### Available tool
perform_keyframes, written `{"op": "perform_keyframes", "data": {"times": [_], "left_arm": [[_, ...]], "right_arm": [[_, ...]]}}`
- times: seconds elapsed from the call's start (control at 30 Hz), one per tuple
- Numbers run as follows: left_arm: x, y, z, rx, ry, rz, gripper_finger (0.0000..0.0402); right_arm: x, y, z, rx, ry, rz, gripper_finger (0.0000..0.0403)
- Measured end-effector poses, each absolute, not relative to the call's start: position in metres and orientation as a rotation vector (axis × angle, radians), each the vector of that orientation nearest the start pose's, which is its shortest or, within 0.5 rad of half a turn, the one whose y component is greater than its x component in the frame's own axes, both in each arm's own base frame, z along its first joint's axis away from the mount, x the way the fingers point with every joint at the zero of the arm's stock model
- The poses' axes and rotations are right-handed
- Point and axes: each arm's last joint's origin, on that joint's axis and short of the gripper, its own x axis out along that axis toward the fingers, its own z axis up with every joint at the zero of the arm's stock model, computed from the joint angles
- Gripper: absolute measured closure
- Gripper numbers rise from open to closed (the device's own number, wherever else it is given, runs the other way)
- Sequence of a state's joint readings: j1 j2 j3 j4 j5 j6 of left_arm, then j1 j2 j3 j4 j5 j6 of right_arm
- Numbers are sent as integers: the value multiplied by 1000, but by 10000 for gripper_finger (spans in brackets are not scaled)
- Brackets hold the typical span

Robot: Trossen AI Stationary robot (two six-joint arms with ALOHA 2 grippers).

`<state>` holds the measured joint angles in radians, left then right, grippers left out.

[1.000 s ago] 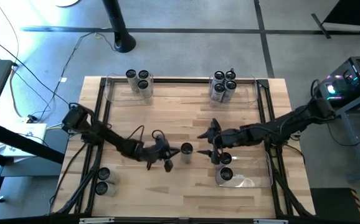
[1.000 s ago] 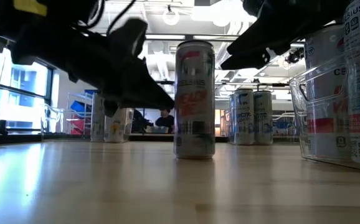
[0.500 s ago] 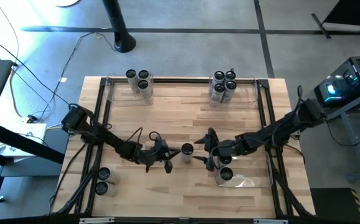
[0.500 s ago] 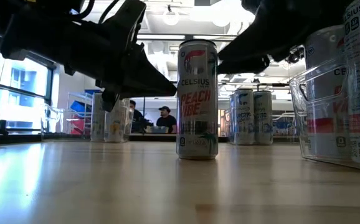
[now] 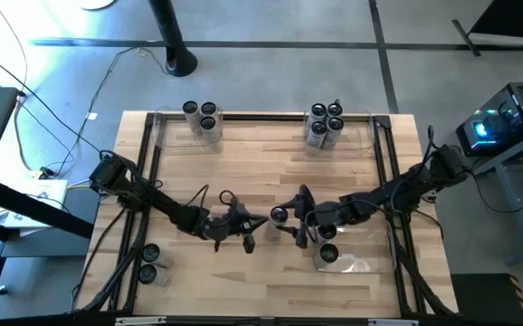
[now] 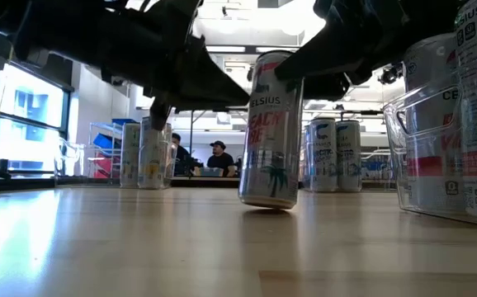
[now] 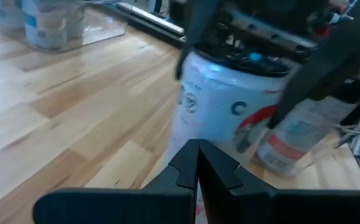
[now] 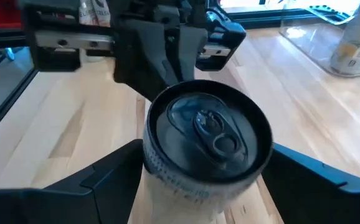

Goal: Sort soda cans
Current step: Put the white-pink soda can into the bottom right transparent bin

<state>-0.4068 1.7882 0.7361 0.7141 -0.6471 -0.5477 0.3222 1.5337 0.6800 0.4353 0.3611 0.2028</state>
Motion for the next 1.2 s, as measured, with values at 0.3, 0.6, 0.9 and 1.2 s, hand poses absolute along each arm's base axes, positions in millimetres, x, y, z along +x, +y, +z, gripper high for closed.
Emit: {"op": "perform_keyframes", "data": {"times": [0.3, 0.6, 0.9, 1.2], "left_arm": [[312, -131, 151, -334, 211, 253, 401], [307, -139, 152, -307, 190, 291, 401], [308, -139, 154, -292, 177, 284, 401], [307, -139, 153, -292, 179, 282, 401]], "right_arm": [[293, 82, 183, 114, 382, -79, 101], [294, 83, 185, 84, 363, -43, 101], [294, 85, 181, 88, 402, 24, 101], [306, 88, 175, 49, 313, 52, 101]]}}
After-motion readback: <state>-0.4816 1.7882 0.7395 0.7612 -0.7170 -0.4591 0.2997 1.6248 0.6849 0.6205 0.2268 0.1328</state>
